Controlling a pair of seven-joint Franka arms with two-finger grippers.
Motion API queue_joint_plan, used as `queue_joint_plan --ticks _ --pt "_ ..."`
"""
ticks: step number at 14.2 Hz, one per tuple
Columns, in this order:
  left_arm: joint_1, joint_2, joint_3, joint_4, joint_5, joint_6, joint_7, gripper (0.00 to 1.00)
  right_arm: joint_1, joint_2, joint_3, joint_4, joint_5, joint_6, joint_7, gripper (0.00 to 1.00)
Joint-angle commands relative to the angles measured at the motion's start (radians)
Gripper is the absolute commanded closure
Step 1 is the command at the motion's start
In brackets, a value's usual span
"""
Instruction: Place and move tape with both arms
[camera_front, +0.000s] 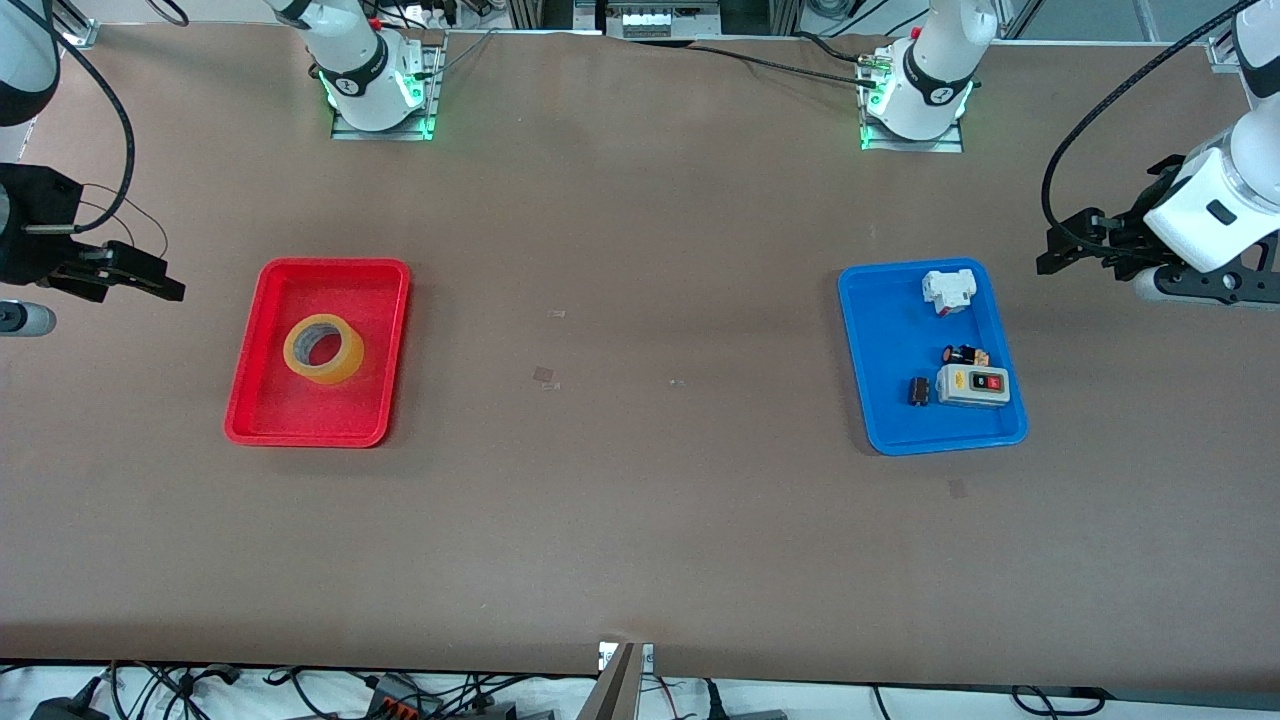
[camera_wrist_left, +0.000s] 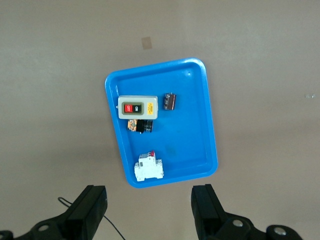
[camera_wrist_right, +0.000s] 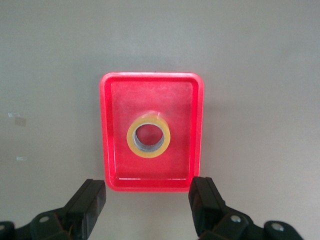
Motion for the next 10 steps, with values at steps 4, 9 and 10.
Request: queue_joint_plan --ticks 4,9,10 --pt "0.007 -0.051 -0.002 -0.06 0.001 0.022 0.011 0.0 -0.006 -0.109 0.001 -0.115 0.014 0.002 -0.014 0.0" --pt "0.007 -0.043 -0.001 -0.052 0.0 0.022 0.011 0.0 -0.007 -0.111 -0.004 -0.114 0.013 -0.006 -0.03 0.0" --pt "0.007 -0.043 -0.001 -0.052 0.0 0.022 0.011 0.0 -0.004 -0.112 -0.001 -0.113 0.011 -0.006 -0.03 0.0"
